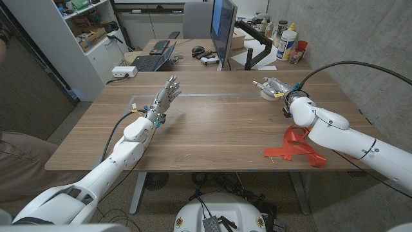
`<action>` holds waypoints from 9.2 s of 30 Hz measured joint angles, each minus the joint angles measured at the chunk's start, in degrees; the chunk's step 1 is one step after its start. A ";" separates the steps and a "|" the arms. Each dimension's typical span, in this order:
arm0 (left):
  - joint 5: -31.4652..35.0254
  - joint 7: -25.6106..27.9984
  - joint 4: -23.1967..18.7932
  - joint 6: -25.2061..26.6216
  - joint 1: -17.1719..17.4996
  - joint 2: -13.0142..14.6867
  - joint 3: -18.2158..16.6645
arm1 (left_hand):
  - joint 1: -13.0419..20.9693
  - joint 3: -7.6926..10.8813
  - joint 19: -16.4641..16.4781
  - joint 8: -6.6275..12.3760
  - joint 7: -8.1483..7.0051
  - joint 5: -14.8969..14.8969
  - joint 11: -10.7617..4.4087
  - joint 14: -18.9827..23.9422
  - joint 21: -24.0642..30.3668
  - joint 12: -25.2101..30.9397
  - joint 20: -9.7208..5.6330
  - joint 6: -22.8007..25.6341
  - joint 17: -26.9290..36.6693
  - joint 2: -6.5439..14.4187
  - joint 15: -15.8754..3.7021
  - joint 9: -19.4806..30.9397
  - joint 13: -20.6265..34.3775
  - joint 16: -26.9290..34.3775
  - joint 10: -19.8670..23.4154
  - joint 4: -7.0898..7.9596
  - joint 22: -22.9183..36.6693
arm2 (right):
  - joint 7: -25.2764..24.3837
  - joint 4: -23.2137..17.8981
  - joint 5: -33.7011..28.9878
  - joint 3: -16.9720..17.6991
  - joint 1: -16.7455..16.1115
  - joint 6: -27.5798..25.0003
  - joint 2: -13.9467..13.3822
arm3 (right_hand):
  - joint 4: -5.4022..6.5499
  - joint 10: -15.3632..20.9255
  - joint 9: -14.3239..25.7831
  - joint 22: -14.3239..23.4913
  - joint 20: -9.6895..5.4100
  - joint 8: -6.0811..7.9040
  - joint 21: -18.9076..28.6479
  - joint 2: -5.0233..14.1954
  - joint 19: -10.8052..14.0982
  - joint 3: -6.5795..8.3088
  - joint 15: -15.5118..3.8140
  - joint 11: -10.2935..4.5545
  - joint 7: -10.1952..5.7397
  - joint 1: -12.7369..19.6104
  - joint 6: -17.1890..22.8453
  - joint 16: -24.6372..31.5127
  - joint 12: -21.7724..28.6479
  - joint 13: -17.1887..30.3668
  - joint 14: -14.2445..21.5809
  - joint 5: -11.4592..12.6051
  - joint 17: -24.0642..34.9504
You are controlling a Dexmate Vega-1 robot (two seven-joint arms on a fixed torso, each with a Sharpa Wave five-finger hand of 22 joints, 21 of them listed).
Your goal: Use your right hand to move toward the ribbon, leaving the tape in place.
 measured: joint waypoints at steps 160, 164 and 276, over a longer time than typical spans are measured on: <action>-0.83 1.79 -11.78 3.66 5.43 5.25 -1.68 | 0.00 -0.33 -0.02 0.62 0.40 0.46 -0.59 0.00 0.00 0.22 -0.63 1.65 0.01 0.00 0.00 -0.07 0.00 0.00 0.62 -0.79 -0.03 | 4.24 -16.62 -22.31 9.80 -25.43 -7.80 -9.81 | 0.88 2.47 -0.04 0.00 -2.04 1.17 0.55 -1.06 5.51 -1.83 -0.08 -1.00 -0.81 -1.06 2.27 0.17 0.80 0.00 4.51 4.45 0.01; -0.76 1.82 -11.57 3.66 5.33 5.24 -1.66 | 0.00 -0.33 -0.02 0.62 0.40 0.46 -0.59 0.00 0.00 0.22 -0.63 1.65 0.01 0.00 0.00 -0.07 0.00 0.00 0.62 -0.79 -0.03 | 3.65 -17.21 -21.84 10.08 -26.24 -9.17 -10.35 | 0.88 2.35 -0.04 0.00 -2.04 1.17 0.55 -1.06 5.51 -1.82 -0.08 -1.11 -0.81 -1.06 2.27 0.17 0.80 0.00 4.51 4.63 0.01; -1.38 2.81 -14.72 4.94 7.38 6.34 -2.18 | 0.00 -0.38 0.30 0.62 0.08 0.66 -0.89 0.00 0.00 0.22 -0.93 1.95 0.01 0.00 0.00 -0.07 -0.01 0.00 0.93 -1.66 -0.14 | -17.77 -15.70 -1.32 8.33 -31.62 -21.61 -13.73 | -0.39 2.69 -0.04 0.00 -2.56 1.17 0.33 -0.75 6.64 -1.81 0.03 -2.23 -1.23 1.20 3.11 0.17 0.80 0.00 5.45 6.59 0.01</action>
